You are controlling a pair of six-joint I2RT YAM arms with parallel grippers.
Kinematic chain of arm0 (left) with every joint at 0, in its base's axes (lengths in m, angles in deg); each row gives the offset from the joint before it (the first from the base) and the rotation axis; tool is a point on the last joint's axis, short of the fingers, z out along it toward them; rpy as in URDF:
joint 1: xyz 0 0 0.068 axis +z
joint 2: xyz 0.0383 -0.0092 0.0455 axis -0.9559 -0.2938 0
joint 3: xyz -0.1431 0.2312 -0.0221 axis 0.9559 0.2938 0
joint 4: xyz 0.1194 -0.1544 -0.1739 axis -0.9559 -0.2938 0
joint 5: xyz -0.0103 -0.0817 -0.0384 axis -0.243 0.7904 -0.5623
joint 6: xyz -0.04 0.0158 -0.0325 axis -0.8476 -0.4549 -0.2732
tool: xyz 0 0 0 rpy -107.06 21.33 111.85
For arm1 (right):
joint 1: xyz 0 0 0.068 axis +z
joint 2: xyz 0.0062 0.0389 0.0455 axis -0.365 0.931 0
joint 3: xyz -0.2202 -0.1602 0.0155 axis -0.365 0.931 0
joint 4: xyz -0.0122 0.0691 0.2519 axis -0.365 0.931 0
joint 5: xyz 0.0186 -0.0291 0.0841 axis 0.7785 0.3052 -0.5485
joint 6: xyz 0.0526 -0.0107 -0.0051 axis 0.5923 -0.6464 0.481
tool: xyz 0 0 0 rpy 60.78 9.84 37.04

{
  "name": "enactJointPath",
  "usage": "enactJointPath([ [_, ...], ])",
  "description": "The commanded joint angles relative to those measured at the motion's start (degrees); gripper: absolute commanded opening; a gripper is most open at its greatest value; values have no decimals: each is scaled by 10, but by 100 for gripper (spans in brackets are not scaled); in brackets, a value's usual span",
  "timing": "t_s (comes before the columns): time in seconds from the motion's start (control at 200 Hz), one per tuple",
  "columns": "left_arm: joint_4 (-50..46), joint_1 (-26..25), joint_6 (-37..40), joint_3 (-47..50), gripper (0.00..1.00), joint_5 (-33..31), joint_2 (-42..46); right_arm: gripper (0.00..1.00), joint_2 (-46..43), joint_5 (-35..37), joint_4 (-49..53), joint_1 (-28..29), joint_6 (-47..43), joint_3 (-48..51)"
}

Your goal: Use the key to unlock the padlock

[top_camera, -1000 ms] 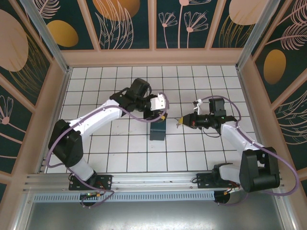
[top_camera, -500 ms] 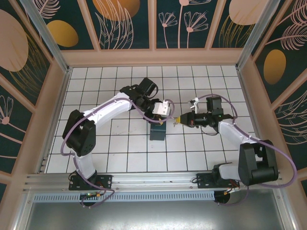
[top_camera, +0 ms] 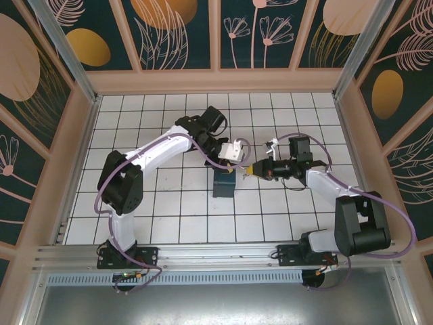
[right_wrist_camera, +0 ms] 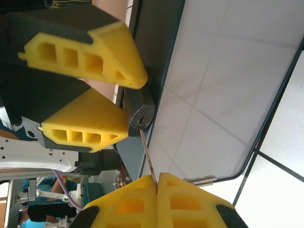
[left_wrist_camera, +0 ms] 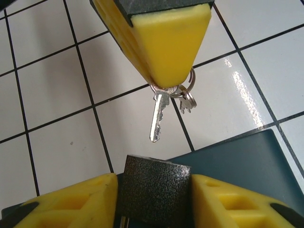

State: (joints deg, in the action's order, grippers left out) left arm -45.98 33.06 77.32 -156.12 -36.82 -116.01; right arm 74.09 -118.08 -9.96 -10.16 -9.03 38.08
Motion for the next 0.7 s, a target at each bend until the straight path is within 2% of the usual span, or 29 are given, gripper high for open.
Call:
enactJointPath([
  [0.0, -18, 1, 11, -2, 51, 15, -19, 0, 4, -15, 11, 4, -20, -25],
  [0.165, -20, 1, 24, -2, 49, 12, -23, 0, -9, -32, -11, 4, 2, -16],
  [0.3, -29, 1, 29, -2, 42, 22, -35, 0, 4, -36, 2, 6, -4, -17],
  [0.41, -16, 0, 22, 6, 32, 20, -35, 0, 2, -35, 2, 6, 3, -11],
  [0.515, 19, 1, 13, 28, 26, 31, -22, 0, -5, -38, 2, 5, 13, -2],
  [0.696, 129, 1, -22, 111, 27, 31, 42, 0, -29, -64, -64, 3, 74, 50],
])
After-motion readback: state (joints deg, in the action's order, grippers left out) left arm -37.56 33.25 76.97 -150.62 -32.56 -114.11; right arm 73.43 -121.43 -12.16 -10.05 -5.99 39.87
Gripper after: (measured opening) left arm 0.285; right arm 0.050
